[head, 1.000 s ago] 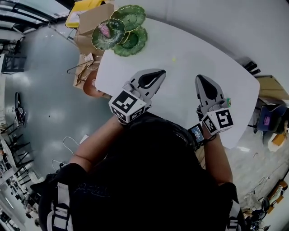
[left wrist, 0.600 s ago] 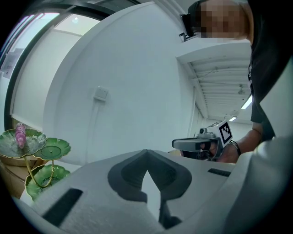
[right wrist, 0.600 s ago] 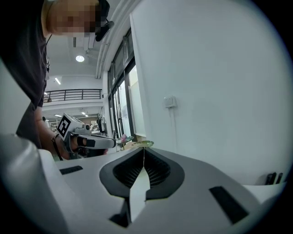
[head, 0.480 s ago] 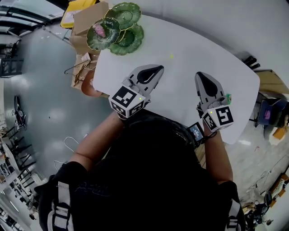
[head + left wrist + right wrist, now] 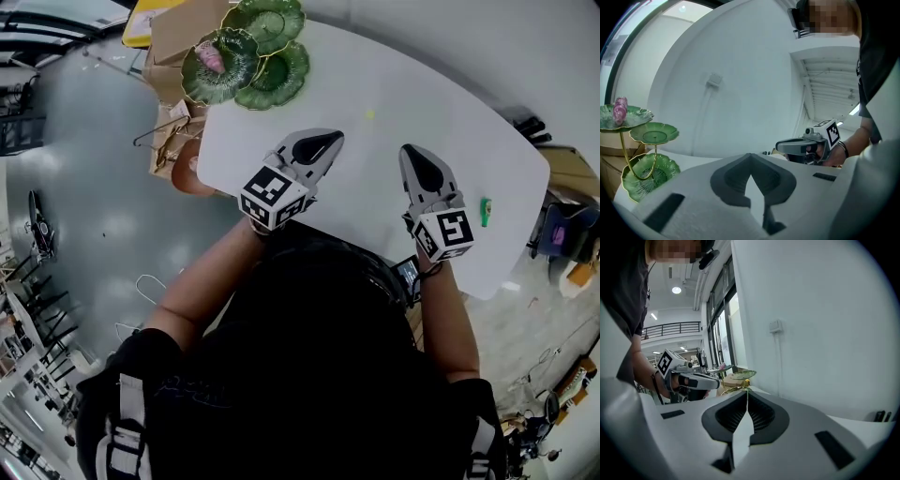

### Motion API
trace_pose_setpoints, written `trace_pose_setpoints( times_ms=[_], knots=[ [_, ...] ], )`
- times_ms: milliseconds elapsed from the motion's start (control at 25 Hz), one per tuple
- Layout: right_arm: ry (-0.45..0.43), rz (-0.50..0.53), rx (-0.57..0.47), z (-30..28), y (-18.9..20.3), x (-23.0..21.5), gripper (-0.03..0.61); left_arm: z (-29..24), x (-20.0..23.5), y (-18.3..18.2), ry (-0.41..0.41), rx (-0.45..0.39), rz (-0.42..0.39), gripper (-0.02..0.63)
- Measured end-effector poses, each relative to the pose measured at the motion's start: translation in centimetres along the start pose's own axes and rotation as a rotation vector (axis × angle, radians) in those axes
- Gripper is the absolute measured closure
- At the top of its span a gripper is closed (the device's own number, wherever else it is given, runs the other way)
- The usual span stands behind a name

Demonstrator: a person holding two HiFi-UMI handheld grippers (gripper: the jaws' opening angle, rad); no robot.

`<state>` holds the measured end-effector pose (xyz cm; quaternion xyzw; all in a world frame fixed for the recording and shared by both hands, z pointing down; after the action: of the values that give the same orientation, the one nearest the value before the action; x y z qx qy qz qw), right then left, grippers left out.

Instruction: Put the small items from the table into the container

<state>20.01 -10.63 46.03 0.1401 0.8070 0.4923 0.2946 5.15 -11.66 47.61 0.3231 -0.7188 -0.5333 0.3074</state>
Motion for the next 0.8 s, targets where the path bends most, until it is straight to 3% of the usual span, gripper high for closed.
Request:
trace_pose_setpoints(
  times_ms=[400, 600, 800],
  knots=[
    [0.026, -0.115, 0.077, -7.0, 4.2, -3.2, 0.557, -3.1, 2.6, 3.8, 0.076, 0.047, 0.005, 0.609],
    [0.067, -0.161, 0.125, -10.2, 6.7, -5.3, 0.523, -4.6, 3.7, 6.5, 0.118, 0.105, 0.028, 0.609],
    [0.114, -0.141, 0.199, -12.8, 9.4, -7.2, 0.492, -5.9, 5.2, 8.7, 0.145, 0.15, 0.04, 0.609]
  ],
)
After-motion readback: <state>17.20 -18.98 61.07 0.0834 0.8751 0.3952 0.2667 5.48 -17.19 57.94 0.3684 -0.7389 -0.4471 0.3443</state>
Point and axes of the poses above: the fingertips, and each gripper's own axes: z backward along the fingers, x to its left, y out of its underside, the point moved 3 cm from there along z, backward along the fingers, and after that the axes turned 13 degrees about -z, right-handed, at the moved point
